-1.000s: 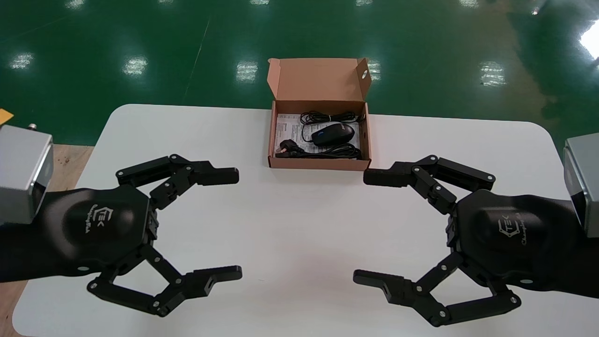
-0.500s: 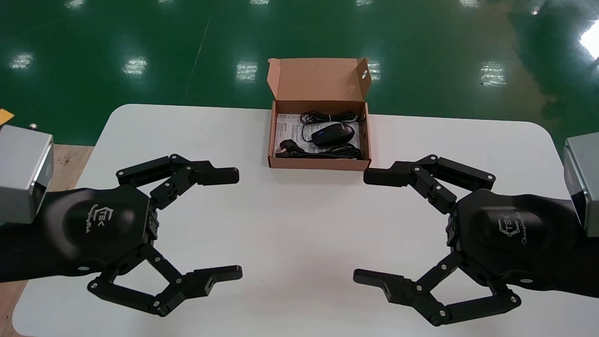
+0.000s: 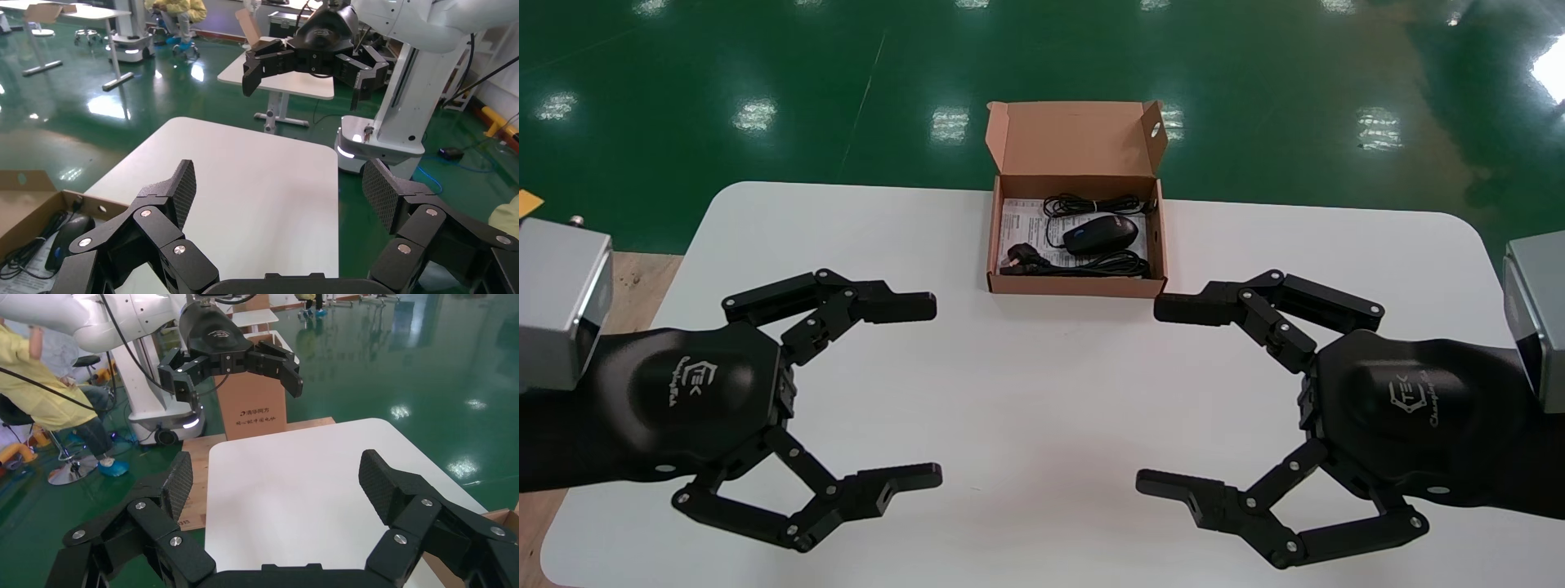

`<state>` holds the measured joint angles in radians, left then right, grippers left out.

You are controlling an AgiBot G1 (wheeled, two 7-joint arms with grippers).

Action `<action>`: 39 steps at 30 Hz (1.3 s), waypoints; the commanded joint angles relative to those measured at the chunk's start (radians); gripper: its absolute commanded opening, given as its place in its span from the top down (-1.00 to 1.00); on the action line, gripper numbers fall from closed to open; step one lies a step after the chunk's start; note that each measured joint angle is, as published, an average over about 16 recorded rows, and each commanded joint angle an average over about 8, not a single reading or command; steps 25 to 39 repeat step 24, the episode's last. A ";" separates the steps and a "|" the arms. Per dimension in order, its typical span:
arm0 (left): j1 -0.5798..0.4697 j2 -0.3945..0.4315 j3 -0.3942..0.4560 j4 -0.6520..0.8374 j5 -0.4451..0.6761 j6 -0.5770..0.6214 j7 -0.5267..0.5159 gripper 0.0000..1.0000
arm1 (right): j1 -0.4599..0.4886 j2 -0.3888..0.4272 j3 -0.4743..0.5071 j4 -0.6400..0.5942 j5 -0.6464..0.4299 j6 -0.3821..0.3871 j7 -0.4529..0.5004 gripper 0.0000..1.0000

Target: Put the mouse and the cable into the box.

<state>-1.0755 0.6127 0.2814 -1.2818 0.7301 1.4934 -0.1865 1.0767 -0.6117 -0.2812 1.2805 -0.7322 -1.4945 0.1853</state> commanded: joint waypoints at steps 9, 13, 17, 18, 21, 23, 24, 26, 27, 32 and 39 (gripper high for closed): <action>0.000 0.000 0.000 0.000 0.000 0.000 0.000 -1.00 | 0.000 0.000 0.000 0.000 0.000 0.000 0.000 -1.00; 0.000 0.000 0.000 0.000 0.000 0.000 0.000 -1.00 | 0.000 0.000 0.000 0.000 0.000 0.000 0.000 -1.00; 0.000 0.000 0.000 0.000 0.000 0.000 0.000 -1.00 | 0.000 0.000 0.000 0.000 0.000 0.000 0.000 -1.00; 0.000 0.000 0.000 0.000 0.000 0.000 0.000 -1.00 | 0.000 0.000 0.000 0.000 0.000 0.000 0.000 -1.00; 0.000 0.000 0.000 0.000 0.000 0.000 0.000 -1.00 | 0.000 0.000 0.000 0.000 0.000 0.000 0.000 -1.00; 0.000 0.000 0.000 0.000 0.000 0.000 0.000 -1.00 | 0.000 0.000 0.000 0.000 0.000 0.000 0.000 -1.00; 0.000 0.000 0.000 0.000 0.000 0.000 0.000 -1.00 | 0.000 0.000 0.000 0.000 0.000 0.000 0.000 -1.00; 0.000 0.000 0.000 0.000 0.000 0.000 0.000 -1.00 | 0.000 0.000 0.000 0.000 0.000 0.000 0.000 -1.00; 0.000 0.000 0.000 0.000 0.000 0.000 0.000 -1.00 | 0.000 0.000 0.000 0.000 0.000 0.000 0.000 -1.00; 0.000 0.000 0.000 0.000 0.000 0.000 0.000 -1.00 | 0.000 0.000 0.000 0.000 0.000 0.000 0.000 -1.00; 0.000 0.000 0.000 0.000 0.000 0.000 0.000 -1.00 | 0.000 0.000 0.000 0.000 0.000 0.000 0.000 -1.00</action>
